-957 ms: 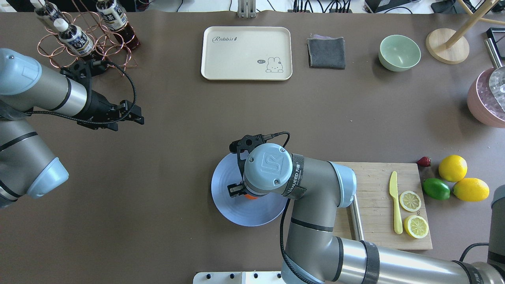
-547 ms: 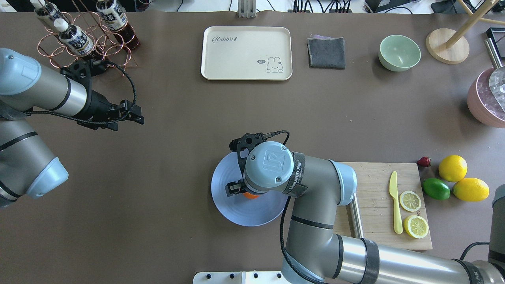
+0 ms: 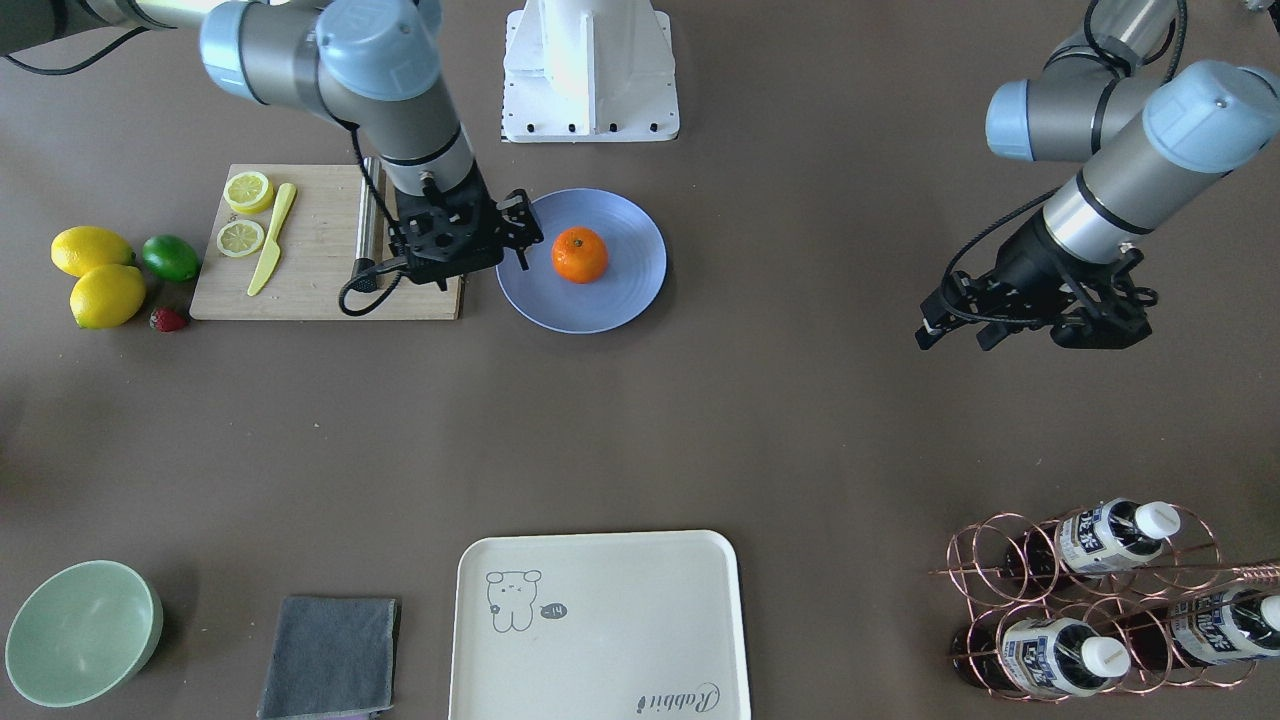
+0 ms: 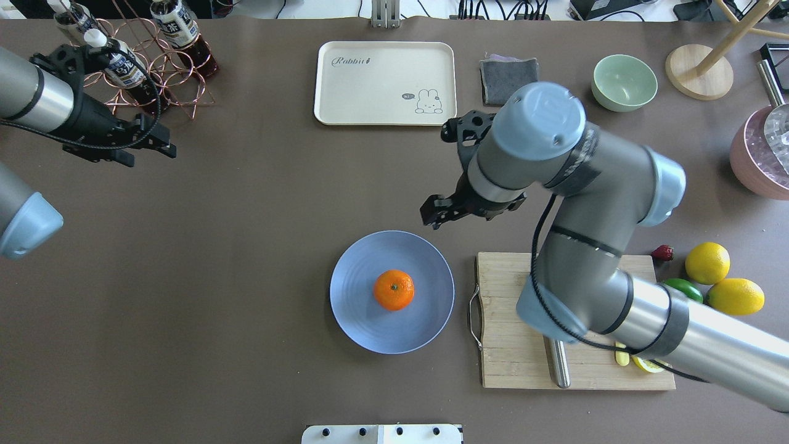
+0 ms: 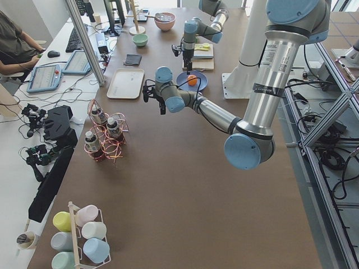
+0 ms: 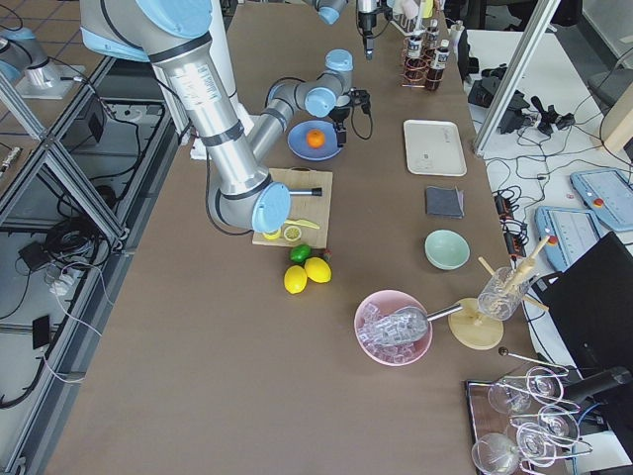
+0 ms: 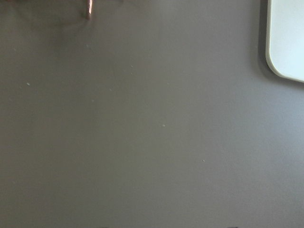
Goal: Pick orange to plate
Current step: 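Open the right gripper and lift it away from the plate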
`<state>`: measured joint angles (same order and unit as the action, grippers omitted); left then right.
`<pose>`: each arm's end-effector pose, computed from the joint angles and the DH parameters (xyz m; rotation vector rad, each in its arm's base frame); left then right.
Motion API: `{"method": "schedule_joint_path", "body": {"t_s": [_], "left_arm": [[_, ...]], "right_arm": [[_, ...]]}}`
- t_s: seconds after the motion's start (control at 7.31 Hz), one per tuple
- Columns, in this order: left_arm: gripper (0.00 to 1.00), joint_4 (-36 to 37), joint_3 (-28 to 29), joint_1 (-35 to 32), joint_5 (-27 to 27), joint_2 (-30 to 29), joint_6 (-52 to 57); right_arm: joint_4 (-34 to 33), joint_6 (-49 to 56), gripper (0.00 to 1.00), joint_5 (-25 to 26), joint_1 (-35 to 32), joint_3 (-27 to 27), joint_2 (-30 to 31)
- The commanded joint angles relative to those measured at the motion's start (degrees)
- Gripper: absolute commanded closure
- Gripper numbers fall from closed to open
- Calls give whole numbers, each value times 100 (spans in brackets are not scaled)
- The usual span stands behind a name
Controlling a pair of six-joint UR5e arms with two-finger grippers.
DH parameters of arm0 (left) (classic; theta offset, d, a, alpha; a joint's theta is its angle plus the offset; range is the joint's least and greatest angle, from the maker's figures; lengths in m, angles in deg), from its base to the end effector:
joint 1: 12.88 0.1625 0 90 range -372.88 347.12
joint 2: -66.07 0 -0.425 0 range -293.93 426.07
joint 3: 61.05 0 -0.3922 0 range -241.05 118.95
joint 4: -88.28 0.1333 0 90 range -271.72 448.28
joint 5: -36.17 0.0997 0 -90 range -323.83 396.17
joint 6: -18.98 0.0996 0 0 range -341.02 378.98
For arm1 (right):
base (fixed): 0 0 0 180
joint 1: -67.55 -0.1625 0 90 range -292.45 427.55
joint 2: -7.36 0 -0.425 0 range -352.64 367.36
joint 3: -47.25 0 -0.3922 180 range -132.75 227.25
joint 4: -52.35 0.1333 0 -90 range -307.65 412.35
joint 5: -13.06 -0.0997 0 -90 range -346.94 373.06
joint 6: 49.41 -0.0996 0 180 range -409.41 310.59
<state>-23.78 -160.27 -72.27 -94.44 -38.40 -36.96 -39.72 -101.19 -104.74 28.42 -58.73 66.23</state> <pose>0.2410 -0.5419 0.3978 0.0967 1.0086 -0.1209 -0.4257 -0.4583 0.2307 0.1224 -0.8885 -0.1758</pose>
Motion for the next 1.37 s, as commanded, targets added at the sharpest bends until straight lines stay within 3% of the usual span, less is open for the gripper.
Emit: {"method": "schedule_joint_path", "body": {"t_s": [0.0, 0.14, 0.27, 0.41, 0.55, 0.82, 1.23], "left_arm": [[3, 1697, -132, -1053, -201, 144, 2251], [3, 2262, -142, -1666, -202, 450, 3742], [3, 2807, -11, -2221, -193, 523, 4844], [3, 3361, 34, -2644, -202, 532, 5569], [3, 3827, 52, -2918, -202, 576, 6037], [3, 3947, 52, -3166, -219, 882, 6147], [3, 3946, -80, -3176, -219, 1156, 6403]], "right_arm": [[-108, 1663, 0, -1120, -1583, -134, 833], [-196, 2463, 0, -1157, -2094, -21, 1159], [-762, 3350, 0, -1166, -2586, 120, 1293], [-1246, 4551, 0, -1166, -3139, 339, 1442], [-1286, 5389, 0, -1262, -3684, 654, 1617], [-1277, 6580, 0, -1499, -4661, 1200, 2022], [-1075, 7287, 0, -1474, -4981, 1448, 2637]]}}
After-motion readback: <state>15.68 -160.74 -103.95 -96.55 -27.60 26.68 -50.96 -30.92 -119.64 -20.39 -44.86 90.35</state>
